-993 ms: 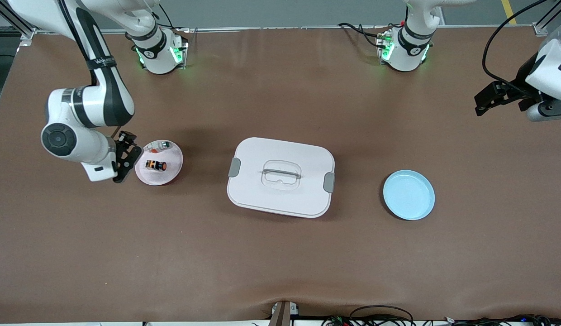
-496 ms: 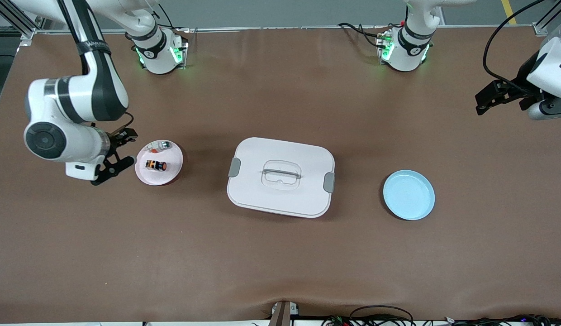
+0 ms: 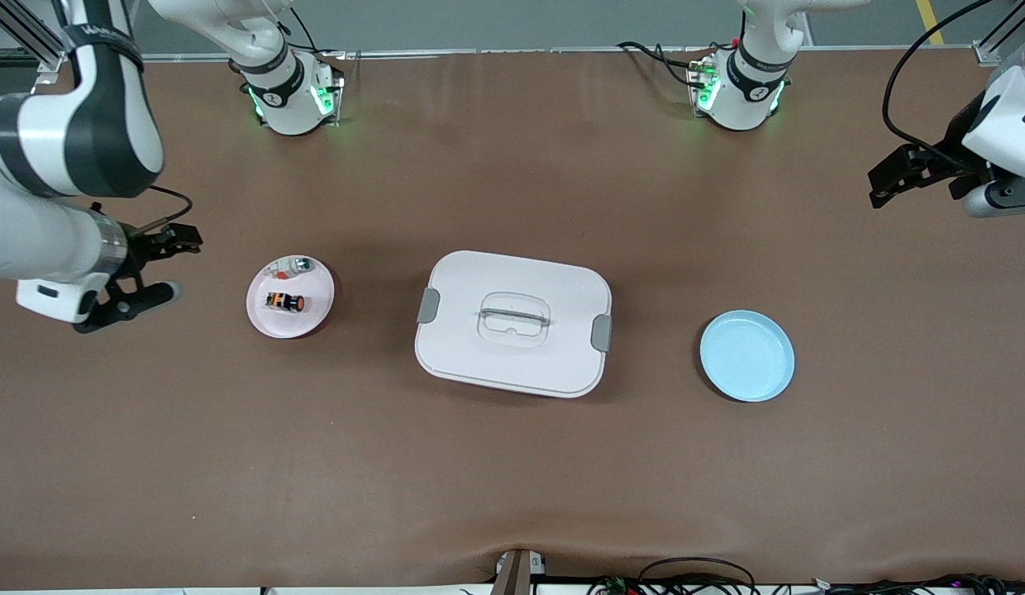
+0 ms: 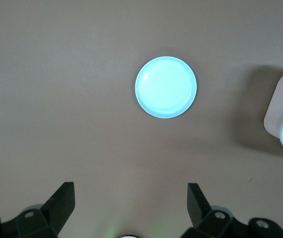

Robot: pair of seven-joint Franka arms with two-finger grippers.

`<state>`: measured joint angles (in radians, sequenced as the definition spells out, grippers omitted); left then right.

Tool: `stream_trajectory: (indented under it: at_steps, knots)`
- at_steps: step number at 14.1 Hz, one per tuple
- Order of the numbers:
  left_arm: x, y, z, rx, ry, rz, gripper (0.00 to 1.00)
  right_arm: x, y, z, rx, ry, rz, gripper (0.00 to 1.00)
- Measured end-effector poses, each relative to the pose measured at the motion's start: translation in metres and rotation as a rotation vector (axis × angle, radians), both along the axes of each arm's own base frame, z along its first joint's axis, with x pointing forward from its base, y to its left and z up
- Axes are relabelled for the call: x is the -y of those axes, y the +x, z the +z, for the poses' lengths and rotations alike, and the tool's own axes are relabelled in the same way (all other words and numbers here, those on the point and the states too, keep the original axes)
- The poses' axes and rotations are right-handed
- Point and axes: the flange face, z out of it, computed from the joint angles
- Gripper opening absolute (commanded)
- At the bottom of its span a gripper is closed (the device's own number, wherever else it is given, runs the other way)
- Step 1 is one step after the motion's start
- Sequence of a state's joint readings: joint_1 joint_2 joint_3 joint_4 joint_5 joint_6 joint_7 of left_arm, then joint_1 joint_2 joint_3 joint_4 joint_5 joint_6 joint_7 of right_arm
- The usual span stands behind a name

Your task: Transfer orange switch to right arm and place

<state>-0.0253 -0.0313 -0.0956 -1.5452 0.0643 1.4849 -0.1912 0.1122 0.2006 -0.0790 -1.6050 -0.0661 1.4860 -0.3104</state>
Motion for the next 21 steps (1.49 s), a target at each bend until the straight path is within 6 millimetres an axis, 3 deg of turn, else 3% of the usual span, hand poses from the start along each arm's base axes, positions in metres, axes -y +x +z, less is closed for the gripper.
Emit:
stream_trajectory:
  at_steps: [5, 10, 18, 21]
  knots:
    - [0.0, -0.002, 0.002, -0.001, 0.0, 0.0, 1.0, 0.007, 0.004, 0.057, 0.096, -0.005, -0.103, 1.0]
    - [0.0, -0.002, 0.002, -0.001, 0.001, 0.0, 1.0, 0.007, 0.005, 0.104, 0.179, -0.063, -0.365, 1.0]
    - [-0.001, -0.01, 0.008, -0.014, 0.003, 0.002, 1.0, 0.0, 0.009, 0.122, 0.245, -0.041, -0.388, 1.0]
    - [-0.001, -0.01, 0.008, -0.015, 0.003, 0.002, 1.0, 0.009, 0.005, 0.127, 0.227, -0.049, -0.405, 1.0]
